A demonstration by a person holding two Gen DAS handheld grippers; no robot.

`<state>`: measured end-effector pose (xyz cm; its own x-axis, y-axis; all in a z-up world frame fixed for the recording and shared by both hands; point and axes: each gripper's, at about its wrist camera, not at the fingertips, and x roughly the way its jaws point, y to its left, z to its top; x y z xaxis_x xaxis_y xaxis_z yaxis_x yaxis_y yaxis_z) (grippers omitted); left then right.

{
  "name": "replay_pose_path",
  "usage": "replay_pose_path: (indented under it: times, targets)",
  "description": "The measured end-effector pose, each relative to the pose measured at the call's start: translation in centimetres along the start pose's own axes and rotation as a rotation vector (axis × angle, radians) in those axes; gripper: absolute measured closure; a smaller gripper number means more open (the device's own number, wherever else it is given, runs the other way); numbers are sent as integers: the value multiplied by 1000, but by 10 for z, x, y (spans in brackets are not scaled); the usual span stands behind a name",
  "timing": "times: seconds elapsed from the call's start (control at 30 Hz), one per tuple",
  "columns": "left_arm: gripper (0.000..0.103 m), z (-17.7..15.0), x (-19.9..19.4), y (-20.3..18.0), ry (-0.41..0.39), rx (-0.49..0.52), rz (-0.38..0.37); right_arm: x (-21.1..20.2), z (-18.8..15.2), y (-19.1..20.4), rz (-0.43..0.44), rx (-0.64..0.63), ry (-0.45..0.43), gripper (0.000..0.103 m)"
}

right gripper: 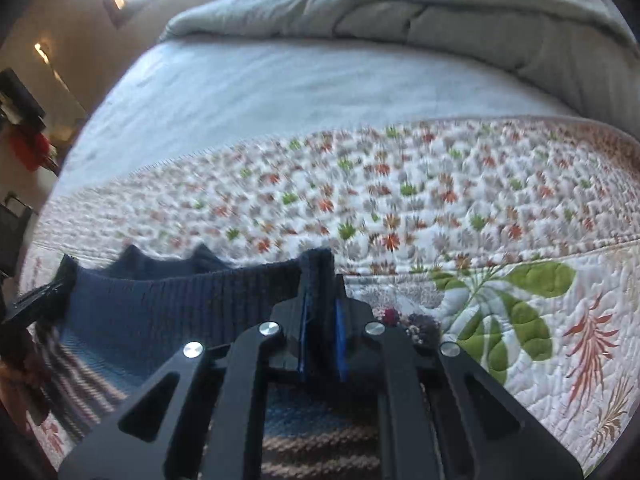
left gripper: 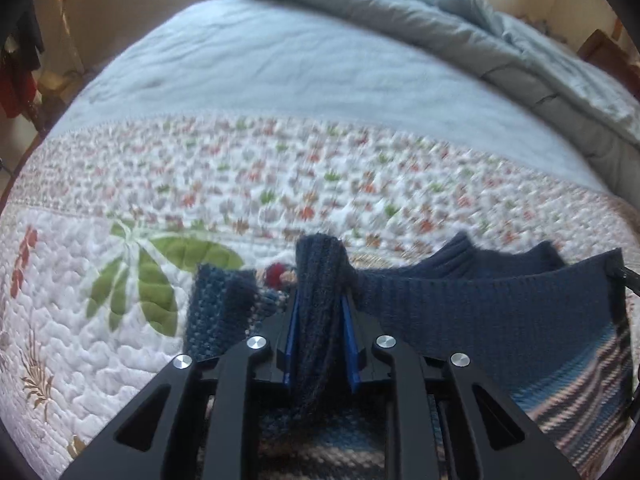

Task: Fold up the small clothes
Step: 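Lift the held ribbing and fold the sweater over itself, open both grippers, then close both grippers on the folded edge of the sweater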

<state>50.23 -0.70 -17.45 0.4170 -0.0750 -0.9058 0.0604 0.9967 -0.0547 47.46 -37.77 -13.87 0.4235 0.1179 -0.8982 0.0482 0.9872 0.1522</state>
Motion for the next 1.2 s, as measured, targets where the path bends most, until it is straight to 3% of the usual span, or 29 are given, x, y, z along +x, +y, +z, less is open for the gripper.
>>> replay_pose_path:
  times: [0.13, 0.17, 0.27, 0.33, 0.4, 0.5, 0.63, 0.77, 0.9, 0.93, 1.0, 1.03, 1.2]
  targets:
    - [75, -4, 7, 4, 8, -11, -3, 16, -7, 2, -50, -5, 38, 87]
    - [69, -3, 4, 5, 8, -10, -2, 13, -8, 2, -50, -4, 37, 85]
    - [45, -6, -19, 15, -13, -18, 1, -12, -14, -3, -28, 16, 8, 78]
    - [41, -17, -41, 31, -32, -25, -24, -38, -23, -17, 35, 45, 1, 64]
    - [34, -34, -60, 46, -37, -30, -21, -71, -44, -30, 83, 36, -11, 60]
    - [33, -81, -88, 75, -26, -36, -26, -104, -81, -47, 116, 11, 11, 51]
    - [33, -139, -107, 104, -7, -72, -42, -127, -148, -71, 173, 1, 86, 48]
    - [33, -171, -108, 110, 0, -91, -88, -123, -183, -73, 228, -5, 120, 48]
    - [35, -177, -96, 97, 35, -83, -119, -111, -194, -61, 274, -14, 138, 67]
    - [38, -178, -93, 92, 40, -71, -111, -107, -194, -55, 252, -35, 146, 77]
    - [69, -178, -88, 82, 55, -39, -81, -105, -195, -46, 208, -83, 145, 91]
    - [76, -178, -86, 81, 75, -32, -84, -108, -196, -47, 220, -74, 143, 93]
    - [80, -177, -91, 91, 86, -75, -128, -131, -201, -64, 255, -84, 122, 94]
